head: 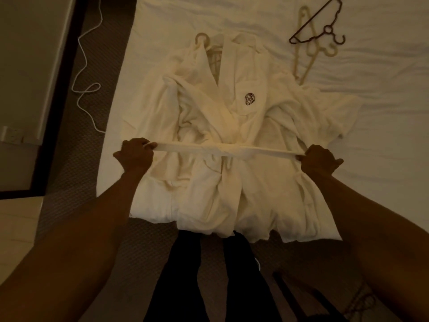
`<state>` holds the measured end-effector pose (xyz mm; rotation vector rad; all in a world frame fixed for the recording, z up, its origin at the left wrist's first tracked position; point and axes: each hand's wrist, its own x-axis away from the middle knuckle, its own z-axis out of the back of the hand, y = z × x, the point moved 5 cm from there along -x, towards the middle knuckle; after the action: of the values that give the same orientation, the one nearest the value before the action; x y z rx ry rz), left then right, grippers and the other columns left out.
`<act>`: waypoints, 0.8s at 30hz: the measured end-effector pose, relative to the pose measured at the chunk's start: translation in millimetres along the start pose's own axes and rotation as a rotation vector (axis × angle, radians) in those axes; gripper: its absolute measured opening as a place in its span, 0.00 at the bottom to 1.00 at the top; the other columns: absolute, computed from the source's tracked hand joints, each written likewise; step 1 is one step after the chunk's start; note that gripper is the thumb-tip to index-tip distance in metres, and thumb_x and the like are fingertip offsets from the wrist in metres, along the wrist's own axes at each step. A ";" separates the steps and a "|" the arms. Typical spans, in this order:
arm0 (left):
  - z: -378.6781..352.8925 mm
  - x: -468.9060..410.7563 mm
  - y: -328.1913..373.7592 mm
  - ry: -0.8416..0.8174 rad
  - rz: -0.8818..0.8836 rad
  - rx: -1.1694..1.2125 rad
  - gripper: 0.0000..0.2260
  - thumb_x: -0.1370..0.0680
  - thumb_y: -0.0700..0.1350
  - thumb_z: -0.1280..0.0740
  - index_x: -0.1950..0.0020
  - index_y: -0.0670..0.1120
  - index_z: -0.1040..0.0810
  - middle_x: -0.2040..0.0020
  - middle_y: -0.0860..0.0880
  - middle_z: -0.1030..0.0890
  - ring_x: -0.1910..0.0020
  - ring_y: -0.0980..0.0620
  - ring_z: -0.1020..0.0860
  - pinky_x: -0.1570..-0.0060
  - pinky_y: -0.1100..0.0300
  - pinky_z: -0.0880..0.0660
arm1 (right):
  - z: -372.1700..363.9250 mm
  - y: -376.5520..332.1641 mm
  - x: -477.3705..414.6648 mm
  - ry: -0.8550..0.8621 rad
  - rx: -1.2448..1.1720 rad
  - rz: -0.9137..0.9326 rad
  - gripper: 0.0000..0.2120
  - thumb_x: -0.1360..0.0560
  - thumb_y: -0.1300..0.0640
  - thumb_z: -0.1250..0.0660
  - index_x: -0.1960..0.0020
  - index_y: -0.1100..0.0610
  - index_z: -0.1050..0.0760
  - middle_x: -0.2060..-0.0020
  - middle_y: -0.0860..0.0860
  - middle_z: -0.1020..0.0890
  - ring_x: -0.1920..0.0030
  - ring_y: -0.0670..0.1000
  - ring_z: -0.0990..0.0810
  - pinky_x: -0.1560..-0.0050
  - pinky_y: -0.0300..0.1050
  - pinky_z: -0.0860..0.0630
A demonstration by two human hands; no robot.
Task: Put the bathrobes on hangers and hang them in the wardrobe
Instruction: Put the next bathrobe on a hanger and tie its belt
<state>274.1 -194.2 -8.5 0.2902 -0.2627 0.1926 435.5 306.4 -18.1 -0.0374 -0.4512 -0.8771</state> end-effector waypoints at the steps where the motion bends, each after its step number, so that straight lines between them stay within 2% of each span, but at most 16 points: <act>1: -2.4 0.1 -4.7 -0.012 0.053 -0.034 0.13 0.22 0.53 0.39 0.47 0.49 0.17 0.43 0.46 0.19 0.40 0.41 0.27 0.42 0.44 0.33 | -3.1 0.0 1.9 -0.006 -0.023 -0.004 0.14 0.26 0.46 0.30 0.48 0.56 0.23 0.50 0.57 0.19 0.45 0.60 0.22 0.37 0.59 0.37; 4: -13.9 14.0 -8.9 -0.079 0.238 -0.087 0.13 0.21 0.54 0.36 0.43 0.49 0.20 0.40 0.43 0.23 0.37 0.40 0.32 0.38 0.43 0.37 | -12.1 -13.4 15.4 -0.011 -0.079 0.034 0.15 0.24 0.51 0.33 0.41 0.58 0.27 0.43 0.59 0.22 0.41 0.61 0.25 0.38 0.58 0.36; 6: -23.8 25.3 0.2 -0.034 0.207 -0.130 0.12 0.22 0.54 0.33 0.42 0.50 0.22 0.39 0.44 0.26 0.34 0.40 0.35 0.36 0.40 0.39 | -18.6 -27.6 25.6 -0.004 -0.091 0.062 0.23 0.24 0.51 0.33 0.34 0.60 0.34 0.37 0.61 0.28 0.37 0.62 0.30 0.38 0.59 0.33; 8: -29.5 40.8 22.4 0.065 0.093 -0.078 0.14 0.23 0.54 0.33 0.42 0.48 0.25 0.38 0.43 0.28 0.34 0.39 0.33 0.40 0.43 0.36 | -24.2 -40.0 36.0 0.023 -0.153 0.075 0.32 0.26 0.52 0.31 0.29 0.61 0.41 0.33 0.63 0.34 0.34 0.63 0.33 0.38 0.61 0.32; 10: -48.4 52.3 39.4 0.041 0.113 0.015 0.18 0.20 0.58 0.38 0.41 0.45 0.25 0.41 0.41 0.24 0.39 0.38 0.27 0.45 0.46 0.31 | -28.4 -51.9 45.6 0.037 -0.330 0.082 0.29 0.25 0.53 0.33 0.30 0.63 0.39 0.33 0.63 0.34 0.35 0.63 0.32 0.40 0.59 0.29; 11: -61.2 58.4 45.2 -0.052 0.228 0.078 0.24 0.20 0.62 0.43 0.40 0.42 0.24 0.42 0.39 0.22 0.41 0.37 0.24 0.45 0.46 0.29 | -31.5 -57.1 50.4 0.039 -0.428 0.061 0.24 0.24 0.52 0.35 0.33 0.63 0.34 0.35 0.63 0.30 0.37 0.63 0.29 0.41 0.58 0.28; 12: -78.8 65.0 49.2 -0.217 0.400 0.201 0.31 0.21 0.67 0.47 0.40 0.40 0.23 0.42 0.38 0.20 0.44 0.38 0.22 0.44 0.46 0.26 | -36.5 -62.2 53.7 0.001 -0.521 0.009 0.22 0.22 0.48 0.38 0.36 0.63 0.30 0.38 0.63 0.27 0.38 0.63 0.26 0.42 0.56 0.27; 13: -96.3 73.0 54.9 -0.395 0.566 0.377 0.37 0.22 0.70 0.49 0.42 0.38 0.22 0.46 0.38 0.19 0.50 0.39 0.20 0.48 0.48 0.23 | -44.9 -68.2 54.6 -0.086 -0.603 -0.065 0.24 0.21 0.44 0.40 0.38 0.63 0.28 0.40 0.63 0.24 0.39 0.63 0.25 0.42 0.55 0.28; 14: -110.2 80.4 63.2 -0.550 0.727 0.604 0.38 0.23 0.71 0.50 0.45 0.37 0.22 0.51 0.39 0.18 0.58 0.42 0.20 0.56 0.52 0.21 | -53.8 -74.6 55.3 -0.201 -0.676 -0.144 0.29 0.21 0.39 0.42 0.38 0.65 0.27 0.40 0.63 0.23 0.39 0.63 0.24 0.41 0.54 0.28; 15: -118.6 83.0 70.6 -0.611 0.864 0.829 0.38 0.23 0.71 0.48 0.46 0.36 0.22 0.57 0.41 0.18 0.65 0.45 0.23 0.64 0.57 0.24 | -64.2 -82.3 54.5 -0.311 -0.758 -0.208 0.35 0.22 0.35 0.43 0.37 0.67 0.27 0.40 0.63 0.23 0.39 0.63 0.24 0.39 0.54 0.27; 16: -124.2 80.9 74.4 -0.597 0.957 0.986 0.36 0.22 0.69 0.45 0.45 0.36 0.22 0.61 0.42 0.20 0.69 0.47 0.25 0.69 0.59 0.26 | -69.9 -89.3 52.4 -0.374 -0.853 -0.254 0.38 0.23 0.33 0.43 0.37 0.68 0.28 0.41 0.62 0.22 0.40 0.62 0.23 0.39 0.55 0.26; 17: -129.2 73.8 77.7 -0.555 1.000 1.102 0.32 0.21 0.67 0.42 0.44 0.37 0.23 0.61 0.42 0.21 0.69 0.48 0.24 0.70 0.59 0.26 | -74.6 -96.6 47.8 -0.396 -0.952 -0.286 0.38 0.25 0.32 0.41 0.39 0.68 0.27 0.45 0.60 0.21 0.43 0.61 0.22 0.40 0.55 0.25; 19: -133.4 56.1 84.1 -0.480 0.999 1.240 0.25 0.20 0.62 0.38 0.43 0.39 0.24 0.55 0.41 0.21 0.57 0.45 0.20 0.59 0.53 0.22 | -78.0 -108.1 36.4 -0.382 -1.161 -0.345 0.32 0.27 0.33 0.35 0.48 0.65 0.24 0.56 0.56 0.20 0.54 0.55 0.20 0.50 0.49 0.23; 21: -133.8 41.7 90.4 -0.470 1.012 1.340 0.18 0.19 0.56 0.36 0.45 0.41 0.25 0.51 0.42 0.21 0.48 0.44 0.21 0.49 0.51 0.23 | -79.0 -117.6 27.2 -0.348 -1.342 -0.399 0.25 0.28 0.38 0.30 0.58 0.62 0.24 0.64 0.52 0.22 0.64 0.50 0.24 0.60 0.44 0.26; 22: -134.7 35.5 91.2 -0.462 1.016 1.375 0.15 0.18 0.54 0.37 0.48 0.42 0.24 0.51 0.44 0.20 0.47 0.44 0.22 0.48 0.50 0.24 | -79.0 -121.0 22.9 -0.330 -1.386 -0.406 0.22 0.26 0.42 0.30 0.58 0.62 0.23 0.63 0.53 0.21 0.63 0.50 0.23 0.59 0.44 0.25; 24: -135.7 28.5 91.8 -0.447 0.973 1.429 0.13 0.16 0.49 0.43 0.53 0.44 0.24 0.53 0.47 0.19 0.49 0.46 0.21 0.47 0.48 0.26 | -78.3 -123.8 17.4 -0.273 -1.408 -0.416 0.20 0.21 0.48 0.35 0.48 0.66 0.21 0.52 0.58 0.18 0.53 0.56 0.20 0.48 0.51 0.21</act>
<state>311.4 -62.1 -102.4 1.6322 -0.6747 1.2997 381.0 197.0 -100.8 -1.4052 -0.0050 -1.4625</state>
